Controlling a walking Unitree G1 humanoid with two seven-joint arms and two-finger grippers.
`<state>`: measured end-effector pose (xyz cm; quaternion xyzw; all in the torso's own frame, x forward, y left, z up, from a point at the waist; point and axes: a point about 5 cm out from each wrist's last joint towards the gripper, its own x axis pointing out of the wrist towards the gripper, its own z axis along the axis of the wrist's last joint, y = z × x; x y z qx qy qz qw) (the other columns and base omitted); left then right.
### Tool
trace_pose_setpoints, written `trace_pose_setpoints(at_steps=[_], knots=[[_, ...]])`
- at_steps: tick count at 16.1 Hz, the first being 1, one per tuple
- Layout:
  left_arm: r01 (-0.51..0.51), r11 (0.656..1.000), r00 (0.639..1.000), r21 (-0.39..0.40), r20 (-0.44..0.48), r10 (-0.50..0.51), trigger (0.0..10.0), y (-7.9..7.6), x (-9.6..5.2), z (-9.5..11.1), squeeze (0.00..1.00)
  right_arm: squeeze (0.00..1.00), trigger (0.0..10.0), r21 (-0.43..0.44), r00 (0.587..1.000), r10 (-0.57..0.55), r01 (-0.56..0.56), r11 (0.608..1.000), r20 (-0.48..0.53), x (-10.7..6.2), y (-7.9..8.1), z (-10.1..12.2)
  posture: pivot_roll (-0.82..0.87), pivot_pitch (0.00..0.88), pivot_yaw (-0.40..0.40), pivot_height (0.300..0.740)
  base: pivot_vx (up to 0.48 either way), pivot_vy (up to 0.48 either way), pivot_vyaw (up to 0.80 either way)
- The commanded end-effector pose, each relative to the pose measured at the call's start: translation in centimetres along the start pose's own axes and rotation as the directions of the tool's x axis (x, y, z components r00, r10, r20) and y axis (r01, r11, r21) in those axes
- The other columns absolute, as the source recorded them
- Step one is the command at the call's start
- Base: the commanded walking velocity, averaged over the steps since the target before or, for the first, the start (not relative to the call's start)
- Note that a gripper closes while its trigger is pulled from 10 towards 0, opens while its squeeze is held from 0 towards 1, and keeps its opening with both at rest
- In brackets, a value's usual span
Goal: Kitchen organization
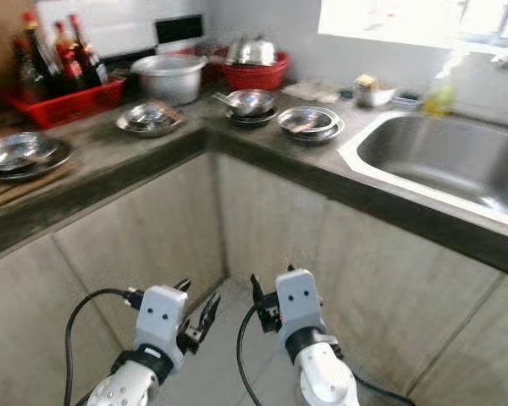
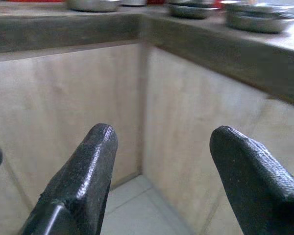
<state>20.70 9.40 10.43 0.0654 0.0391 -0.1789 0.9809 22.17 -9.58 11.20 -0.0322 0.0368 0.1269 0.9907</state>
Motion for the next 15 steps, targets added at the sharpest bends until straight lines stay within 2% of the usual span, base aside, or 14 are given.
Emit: trace_pose_setpoints(at_steps=[1, 9, 15], knots=[[0.008, 1.000, 1.000, -0.004, -0.004, -0.008, 10.0, -0.32, -0.09, -0.06, 0.00, 0.00, 10.0, -0.010, 1.000, -0.012, 0.012, 1.000, -0.006, -0.02, -0.45, -0.11, 0.17, 0.000, -0.020, 0.740, 0.480, 0.000, 0.00], [0.011, 1.000, 1.000, -0.004, -0.003, -0.011, 10.0, -0.32, -0.07, -0.04, 0.00, 0.00, 10.0, -0.021, 1.000, -0.004, 0.004, 1.000, 0.003, 0.01, -0.34, 0.02, 0.17, 0.000, -0.020, 0.740, 0.480, 0.000, 0.00], [0.009, 1.000, 1.000, -0.005, -0.003, -0.009, 10.0, -0.36, -0.04, -0.05, 0.00, 0.00, 10.0, -0.031, 1.000, 0.011, -0.010, 0.999, 0.010, 0.08, -0.27, 0.09, 0.17, 0.000, -0.022, 0.740, 0.480, 0.000, 0.76]])
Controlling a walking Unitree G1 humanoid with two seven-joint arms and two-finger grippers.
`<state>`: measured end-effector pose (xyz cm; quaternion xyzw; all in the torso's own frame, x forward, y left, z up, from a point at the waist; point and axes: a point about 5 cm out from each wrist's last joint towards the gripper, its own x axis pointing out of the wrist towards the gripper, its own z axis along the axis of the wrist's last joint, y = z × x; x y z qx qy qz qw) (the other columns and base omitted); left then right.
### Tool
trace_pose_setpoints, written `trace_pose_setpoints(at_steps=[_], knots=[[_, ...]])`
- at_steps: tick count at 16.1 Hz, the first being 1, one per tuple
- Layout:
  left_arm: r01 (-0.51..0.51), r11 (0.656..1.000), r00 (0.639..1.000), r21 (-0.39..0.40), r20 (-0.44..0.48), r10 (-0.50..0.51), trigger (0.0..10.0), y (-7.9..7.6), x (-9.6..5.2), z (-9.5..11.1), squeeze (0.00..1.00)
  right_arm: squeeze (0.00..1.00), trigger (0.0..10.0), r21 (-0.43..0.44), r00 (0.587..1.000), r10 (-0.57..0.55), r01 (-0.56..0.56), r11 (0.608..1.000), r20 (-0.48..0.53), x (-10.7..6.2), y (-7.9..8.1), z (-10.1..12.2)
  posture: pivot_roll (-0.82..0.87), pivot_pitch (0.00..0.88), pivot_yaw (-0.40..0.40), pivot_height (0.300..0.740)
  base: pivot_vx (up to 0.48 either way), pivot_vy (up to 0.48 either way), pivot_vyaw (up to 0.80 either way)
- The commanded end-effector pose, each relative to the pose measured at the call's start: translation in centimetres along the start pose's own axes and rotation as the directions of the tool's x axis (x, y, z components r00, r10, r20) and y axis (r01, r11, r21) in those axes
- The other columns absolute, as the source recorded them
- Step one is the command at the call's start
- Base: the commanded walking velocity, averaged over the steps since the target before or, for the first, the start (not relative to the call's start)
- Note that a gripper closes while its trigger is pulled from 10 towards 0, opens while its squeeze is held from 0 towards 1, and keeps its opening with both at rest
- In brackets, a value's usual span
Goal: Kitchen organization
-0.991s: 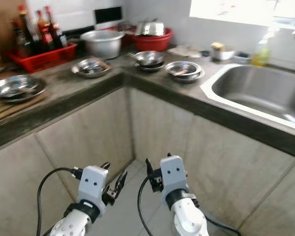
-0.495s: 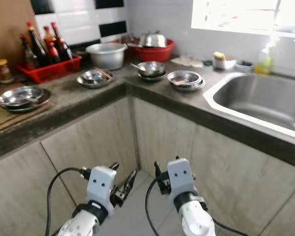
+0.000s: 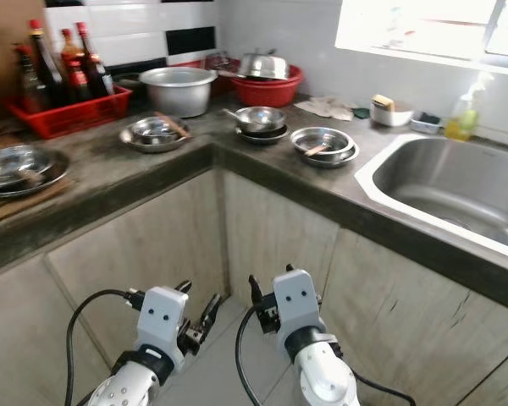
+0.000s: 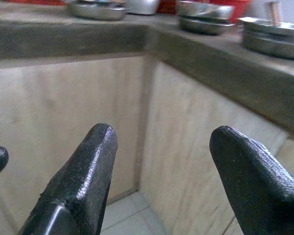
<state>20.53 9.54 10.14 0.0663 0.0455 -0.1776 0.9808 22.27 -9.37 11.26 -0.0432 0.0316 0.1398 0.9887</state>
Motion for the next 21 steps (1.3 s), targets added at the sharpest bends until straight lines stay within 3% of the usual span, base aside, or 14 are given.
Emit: trace_pose_setpoints(at_steps=[1, 10, 15, 21], knots=[[0.010, 1.000, 1.000, -0.004, 0.010, -0.010, 10.0, -0.38, 0.14, 0.26, 0.00, 0.00, 10.0, -0.007, 1.000, -0.012, 0.012, 1.000, 0.001, -0.05, -0.42, 0.00, 0.17, 0.000, -0.022, 0.740, 0.480, 0.000, 0.80], [0.019, 1.000, 1.000, 0.003, 0.007, -0.019, 10.0, -0.42, 0.18, 0.23, 0.00, 0.00, 10.0, -0.015, 1.000, 0.002, -0.002, 1.000, 0.003, 0.11, -0.36, -0.01, 0.17, 0.000, -0.021, 0.740, 0.462, 0.000, 0.80], [0.038, 0.999, 0.999, 0.036, -0.018, -0.037, 10.0, -0.76, 0.30, -0.01, 0.00, 0.00, 10.0, -0.017, 1.000, 0.004, -0.004, 1.000, 0.003, 0.15, -0.36, -0.03, 0.17, 0.000, -0.021, 0.740, 0.000, 0.000, 0.80], [-0.002, 1.000, 1.000, -0.009, -0.023, 0.001, 10.0, -0.25, 0.34, -0.18, 0.00, 0.00, 10.0, -0.016, 1.000, 0.004, -0.004, 1.000, 0.000, 0.13, -0.28, -0.14, 0.17, 0.000, -0.020, 0.740, 0.000, 0.000, 0.80]])
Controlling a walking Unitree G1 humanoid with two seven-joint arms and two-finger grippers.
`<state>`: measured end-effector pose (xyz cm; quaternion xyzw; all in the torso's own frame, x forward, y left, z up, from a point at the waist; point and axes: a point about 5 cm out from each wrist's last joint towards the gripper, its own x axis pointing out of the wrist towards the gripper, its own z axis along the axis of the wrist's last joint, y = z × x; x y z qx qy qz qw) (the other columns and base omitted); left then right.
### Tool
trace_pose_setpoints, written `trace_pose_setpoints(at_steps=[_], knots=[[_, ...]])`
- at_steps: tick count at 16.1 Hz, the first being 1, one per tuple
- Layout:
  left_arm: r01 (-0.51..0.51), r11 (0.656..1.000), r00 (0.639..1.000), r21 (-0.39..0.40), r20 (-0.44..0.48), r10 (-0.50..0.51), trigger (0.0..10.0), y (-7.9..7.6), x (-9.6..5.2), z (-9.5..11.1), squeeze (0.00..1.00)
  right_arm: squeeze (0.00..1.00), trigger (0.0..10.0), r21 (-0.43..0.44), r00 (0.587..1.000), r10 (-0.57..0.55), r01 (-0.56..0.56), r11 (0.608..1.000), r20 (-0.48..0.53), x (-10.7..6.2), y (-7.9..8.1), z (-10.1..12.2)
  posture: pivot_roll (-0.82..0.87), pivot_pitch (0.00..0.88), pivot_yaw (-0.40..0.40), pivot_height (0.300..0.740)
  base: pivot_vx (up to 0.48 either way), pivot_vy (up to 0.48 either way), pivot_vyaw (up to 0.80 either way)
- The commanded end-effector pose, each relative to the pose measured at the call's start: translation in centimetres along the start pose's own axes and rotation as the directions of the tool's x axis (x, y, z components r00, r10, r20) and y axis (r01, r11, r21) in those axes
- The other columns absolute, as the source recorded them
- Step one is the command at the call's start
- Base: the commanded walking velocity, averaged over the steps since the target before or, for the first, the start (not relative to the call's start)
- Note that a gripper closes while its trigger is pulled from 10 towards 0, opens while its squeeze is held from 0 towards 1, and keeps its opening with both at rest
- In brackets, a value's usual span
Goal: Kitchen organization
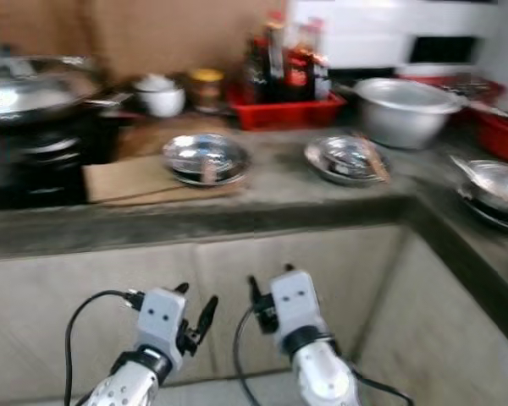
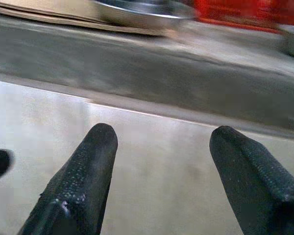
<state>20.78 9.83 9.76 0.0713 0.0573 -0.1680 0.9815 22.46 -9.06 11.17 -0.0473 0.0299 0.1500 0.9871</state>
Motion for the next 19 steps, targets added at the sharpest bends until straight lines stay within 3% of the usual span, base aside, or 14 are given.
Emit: trace_pose_setpoints(at_steps=[1, 4, 10, 19], knots=[[0.015, 1.000, 1.000, -0.017, 0.002, -0.015, 10.0, -0.5, 0.2, 0.2, 0.00, 0.00, 10.0, -0.006, 1.000, -0.017, 0.017, 1.000, -0.004, -0.1, -0.5, -0.1, 0.17, 0.000, -0.022, 0.740, 0.000, 0.000, 0.80], [0.010, 1.000, 1.000, -0.026, -0.003, -0.010, 10.0, -0.5, 0.1, 0.2, 0.00, 0.00, 10.0, 0.002, 1.000, -0.023, 0.023, 1.000, -0.007, -0.1, -0.6, -0.1, 0.17, 0.000, -0.021, 0.740, 0.000, 0.000, 0.76], [0.012, 0.999, 1.000, -0.035, -0.012, -0.012, 10.0, -0.5, 0.0, 0.1, 0.00, 0.00, 10.0, 0.020, 0.999, -0.041, 0.042, 0.999, -0.017, 0.0, -0.7, -0.3, 0.17, 0.003, -0.021, 0.740, 0.000, 0.458, 0.00], [-0.023, 0.999, 0.999, -0.030, 0.041, 0.024, 10.0, 0.2, 0.4, 1.1, 0.00, 0.00, 10.0, 0.045, 0.998, -0.054, 0.053, 0.998, 0.033, 0.5, -1.1, 0.8, 0.17, 0.004, -0.022, 0.740, 0.000, 0.000, 0.00]])
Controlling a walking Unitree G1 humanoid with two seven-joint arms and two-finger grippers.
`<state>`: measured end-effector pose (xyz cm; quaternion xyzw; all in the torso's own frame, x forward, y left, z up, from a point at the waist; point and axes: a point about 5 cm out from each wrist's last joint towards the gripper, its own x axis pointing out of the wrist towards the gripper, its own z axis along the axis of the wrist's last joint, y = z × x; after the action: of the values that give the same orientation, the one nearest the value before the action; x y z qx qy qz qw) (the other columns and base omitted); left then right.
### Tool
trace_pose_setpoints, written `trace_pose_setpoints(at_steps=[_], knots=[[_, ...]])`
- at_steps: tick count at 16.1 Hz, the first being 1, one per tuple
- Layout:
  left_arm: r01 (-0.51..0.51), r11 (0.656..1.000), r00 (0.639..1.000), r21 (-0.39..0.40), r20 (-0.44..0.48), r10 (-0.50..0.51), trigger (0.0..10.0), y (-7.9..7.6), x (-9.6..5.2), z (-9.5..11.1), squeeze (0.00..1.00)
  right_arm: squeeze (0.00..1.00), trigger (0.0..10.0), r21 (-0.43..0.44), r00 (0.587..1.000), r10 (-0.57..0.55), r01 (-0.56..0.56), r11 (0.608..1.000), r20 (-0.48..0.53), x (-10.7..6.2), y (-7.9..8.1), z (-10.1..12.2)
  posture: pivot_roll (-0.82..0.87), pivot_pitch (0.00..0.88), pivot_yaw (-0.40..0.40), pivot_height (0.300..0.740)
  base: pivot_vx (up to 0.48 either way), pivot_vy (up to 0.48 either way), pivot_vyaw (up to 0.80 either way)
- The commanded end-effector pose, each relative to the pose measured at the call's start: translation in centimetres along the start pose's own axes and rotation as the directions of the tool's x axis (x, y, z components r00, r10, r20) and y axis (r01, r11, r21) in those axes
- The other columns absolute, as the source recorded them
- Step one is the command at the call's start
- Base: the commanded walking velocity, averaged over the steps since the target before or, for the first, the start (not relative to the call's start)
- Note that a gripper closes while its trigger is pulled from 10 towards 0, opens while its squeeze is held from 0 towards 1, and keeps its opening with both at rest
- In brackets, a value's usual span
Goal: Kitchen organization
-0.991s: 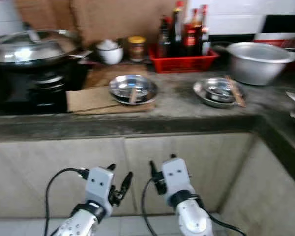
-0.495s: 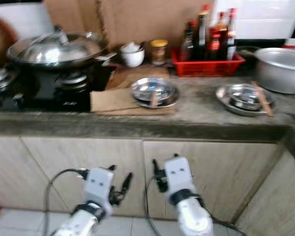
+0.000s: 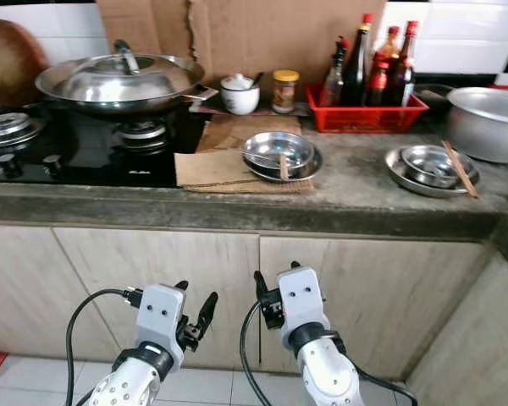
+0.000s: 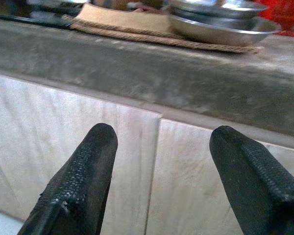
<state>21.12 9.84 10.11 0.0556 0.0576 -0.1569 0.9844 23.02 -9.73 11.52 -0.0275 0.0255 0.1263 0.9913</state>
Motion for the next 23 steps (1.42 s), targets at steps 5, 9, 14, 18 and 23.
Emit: trace_pose_setpoints(at_steps=[5, 9, 14, 18, 23], knots=[[-0.010, 1.000, 0.999, 0.012, 0.053, 0.009, 10.0, 0.2, 0.3, 1.1, 0.00, 0.00, 10.0, -0.019, 0.999, -0.029, 0.029, 0.999, 0.046, 0.8, -1.2, 1.0, 0.18, 0.003, -0.022, 0.740, 0.264, 0.000, 0.00], [0.002, 1.000, 0.999, 0.014, 0.044, -0.003, 10.0, -0.2, 0.3, 0.9, 0.00, 0.00, 10.0, -0.026, 0.999, -0.034, 0.035, 0.999, 0.037, 0.9, -1.2, 0.8, 0.18, 0.000, -0.026, 0.740, 0.353, 0.000, 0.00], [0.010, 1.000, 0.999, 0.012, 0.034, -0.010, 10.0, -0.5, 0.1, 0.7, 0.00, 0.00, 10.0, -0.036, 0.999, -0.032, 0.033, 0.999, 0.030, 0.9, -1.3, 0.5, 0.19, 0.007, -0.022, 0.740, 0.102, 0.000, 0.00], [-0.007, 1.000, 1.000, 0.002, 0.024, 0.007, 10.0, -0.4, 0.2, 0.6, 0.00, 0.00, 10.0, -0.041, 0.999, -0.030, 0.031, 0.999, 0.030, 1.0, -1.2, 0.5, 0.19, 0.015, -0.022, 0.740, 0.000, 0.000, 0.00], [-0.009, 1.000, 0.998, -0.007, 0.067, 0.009, 10.0, -0.4, 0.4, 1.2, 0.00, 1.00, 10.0, -0.083, 0.997, -0.041, 0.047, 0.995, 0.068, 2.2, -1.8, 1.2, 0.19, 0.028, -0.028, 0.740, 0.000, 0.000, 0.00]])
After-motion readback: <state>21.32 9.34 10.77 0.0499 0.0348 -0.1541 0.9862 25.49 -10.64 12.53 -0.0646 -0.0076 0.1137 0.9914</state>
